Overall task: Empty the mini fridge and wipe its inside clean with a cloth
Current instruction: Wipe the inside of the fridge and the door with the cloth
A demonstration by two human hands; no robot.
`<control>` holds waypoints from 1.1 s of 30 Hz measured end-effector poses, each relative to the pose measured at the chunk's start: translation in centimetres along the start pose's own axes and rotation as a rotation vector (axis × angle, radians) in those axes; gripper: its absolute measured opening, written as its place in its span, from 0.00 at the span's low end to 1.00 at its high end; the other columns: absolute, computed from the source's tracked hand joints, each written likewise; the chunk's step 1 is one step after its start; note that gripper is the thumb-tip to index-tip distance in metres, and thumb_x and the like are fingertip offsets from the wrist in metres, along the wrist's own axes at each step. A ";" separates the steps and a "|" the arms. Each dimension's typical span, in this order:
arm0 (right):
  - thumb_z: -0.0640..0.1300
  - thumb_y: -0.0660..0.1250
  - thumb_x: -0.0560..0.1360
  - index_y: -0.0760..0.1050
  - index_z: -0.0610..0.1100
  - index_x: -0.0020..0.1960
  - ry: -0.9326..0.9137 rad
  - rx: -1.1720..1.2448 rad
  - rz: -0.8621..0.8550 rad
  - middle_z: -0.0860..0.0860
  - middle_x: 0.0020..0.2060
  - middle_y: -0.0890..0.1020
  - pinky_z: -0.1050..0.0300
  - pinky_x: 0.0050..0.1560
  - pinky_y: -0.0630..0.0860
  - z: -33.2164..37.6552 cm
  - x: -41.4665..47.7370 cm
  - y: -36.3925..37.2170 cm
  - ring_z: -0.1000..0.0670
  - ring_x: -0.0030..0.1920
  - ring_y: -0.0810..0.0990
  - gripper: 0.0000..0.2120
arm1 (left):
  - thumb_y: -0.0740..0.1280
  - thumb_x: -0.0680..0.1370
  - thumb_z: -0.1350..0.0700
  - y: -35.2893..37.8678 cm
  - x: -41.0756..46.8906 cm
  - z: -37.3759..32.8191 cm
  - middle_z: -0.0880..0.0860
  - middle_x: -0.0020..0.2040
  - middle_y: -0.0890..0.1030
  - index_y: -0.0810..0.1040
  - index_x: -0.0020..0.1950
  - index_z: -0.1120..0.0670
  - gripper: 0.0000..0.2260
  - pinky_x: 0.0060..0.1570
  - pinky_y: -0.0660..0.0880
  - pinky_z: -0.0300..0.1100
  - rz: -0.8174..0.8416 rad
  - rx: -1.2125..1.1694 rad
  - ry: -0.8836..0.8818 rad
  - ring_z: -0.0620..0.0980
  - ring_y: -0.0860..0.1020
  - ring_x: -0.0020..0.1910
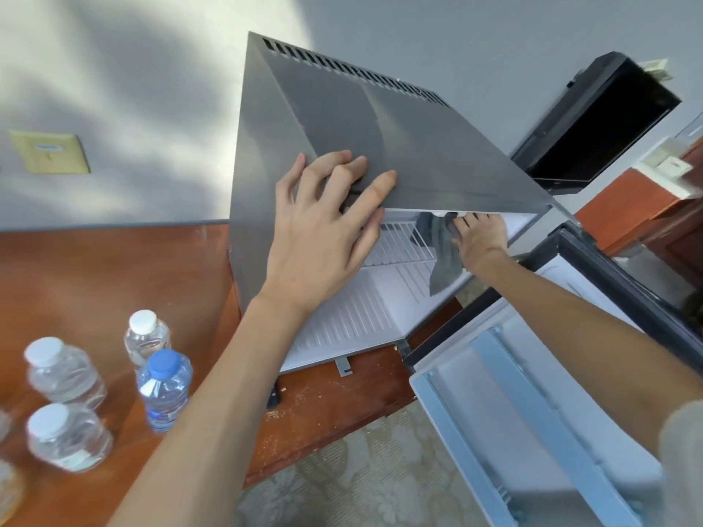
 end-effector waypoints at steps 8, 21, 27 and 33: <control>0.55 0.58 0.82 0.44 0.49 0.82 -0.061 -0.083 -0.001 0.53 0.77 0.58 0.49 0.76 0.54 0.4 -0.6 0.5 0.47 0.78 0.55 0.35 | 0.65 0.85 0.54 0.0 -0.1 0.1 0.58 0.63 0.82 0.81 0.70 0.50 0.14 0.69 0.72 0.63 0.004 -0.001 0.000 0.57 0.72 0.69; 0.40 0.60 0.81 0.55 0.30 0.78 -0.139 0.181 -0.357 0.36 0.78 0.58 0.47 0.77 0.60 -4.9 -11.8 -2.2 0.39 0.78 0.61 0.30 | 0.64 0.86 0.53 0.1 0.0 0.2 0.61 0.63 0.80 0.80 0.71 0.52 0.14 0.65 0.72 0.67 0.046 -0.053 -0.041 0.58 0.69 0.70; 0.49 0.48 0.87 0.49 0.28 0.78 -0.071 0.191 -0.329 0.36 0.80 0.52 0.47 0.72 0.65 -8.1 -22.3 -0.1 0.40 0.79 0.60 0.30 | 0.63 0.87 0.50 0.3 -0.1 0.0 0.62 0.66 0.77 0.78 0.72 0.53 0.15 0.66 0.71 0.66 0.101 -0.096 -0.061 0.59 0.67 0.71; 0.59 0.54 0.84 0.48 0.32 0.79 0.054 0.293 -0.073 0.35 0.79 0.56 0.44 0.69 0.71 -8.4 -28.5 7.2 0.37 0.69 0.72 0.38 | 0.58 0.87 0.44 2.0 -0.7 1.3 0.59 0.73 0.72 0.71 0.76 0.45 0.17 0.73 0.66 0.69 0.203 -0.205 -0.117 0.67 0.69 0.76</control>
Point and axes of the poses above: each hand's wrist, its own x-axis towards the middle knuckle, its own y-axis out of the palm, z = x × y, the point moved 7 cm from there along x, towards the middle knuckle
